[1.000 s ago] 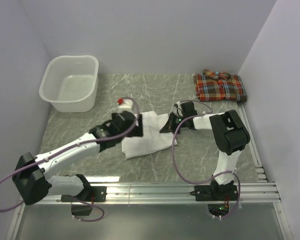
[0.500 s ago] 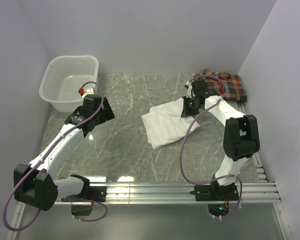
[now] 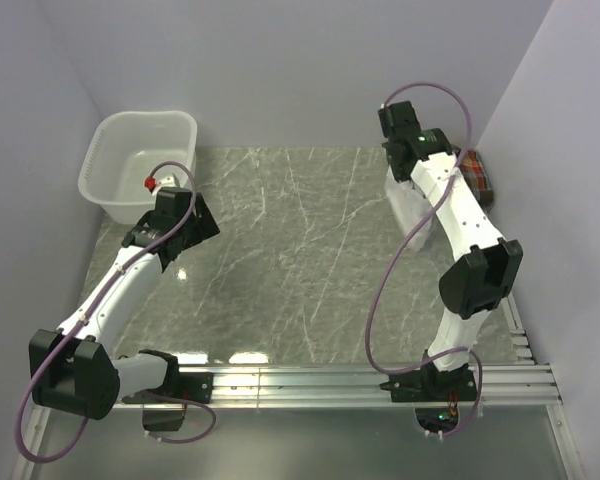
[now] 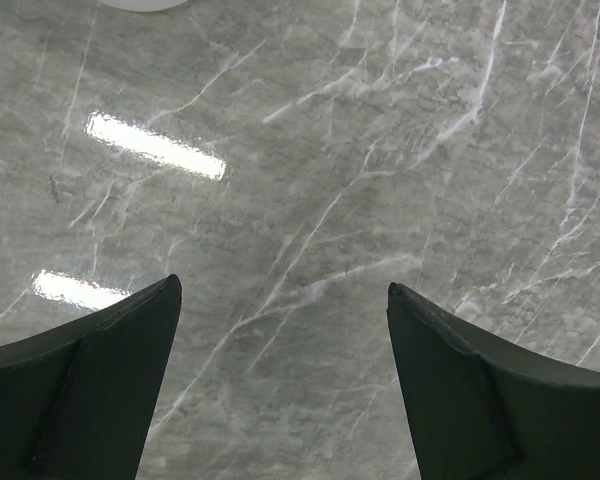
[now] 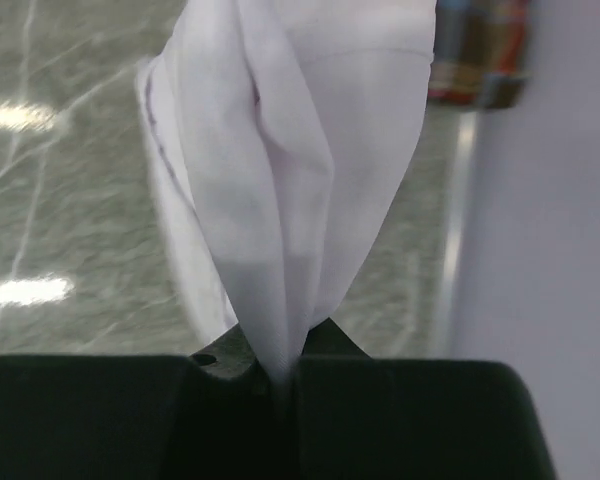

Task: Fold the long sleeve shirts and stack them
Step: Fold the shirt

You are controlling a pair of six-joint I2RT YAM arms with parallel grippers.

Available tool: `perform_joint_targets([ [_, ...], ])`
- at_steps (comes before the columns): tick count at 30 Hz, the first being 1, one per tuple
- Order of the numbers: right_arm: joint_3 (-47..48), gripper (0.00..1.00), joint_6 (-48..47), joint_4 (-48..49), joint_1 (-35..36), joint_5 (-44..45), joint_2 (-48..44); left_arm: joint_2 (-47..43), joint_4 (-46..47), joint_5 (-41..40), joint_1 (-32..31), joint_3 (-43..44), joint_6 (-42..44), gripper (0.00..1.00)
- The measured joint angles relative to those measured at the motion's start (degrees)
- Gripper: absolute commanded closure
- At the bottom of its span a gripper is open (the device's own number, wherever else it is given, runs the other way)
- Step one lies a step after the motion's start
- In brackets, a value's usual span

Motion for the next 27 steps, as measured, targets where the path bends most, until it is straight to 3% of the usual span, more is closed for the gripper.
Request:
perform_joint_targets([
  [3, 5.77, 1.00, -2.60, -1.60, 4.44, 10.36, 1.55, -0.02, 0.00, 0.92, 0.83, 0.00, 0.02, 0.11],
  [10, 5.44, 1.00, -3.06, -3.06, 15.08, 25.05, 13.55, -0.50, -0.04, 2.86, 2.86, -0.96, 0.00, 0.12],
  [18, 4.26, 1.00, 4.85, -7.87, 23.91, 32.13, 36.94, -1.33, 0.09, 3.54, 3.69, -1.20, -0.02, 0.13],
  [27, 5.31, 0.97, 7.23, -9.68, 35.78, 33.44, 38.51, -1.49, 0.15, 4.11, 5.07, -1.73, -0.31, 0.13],
])
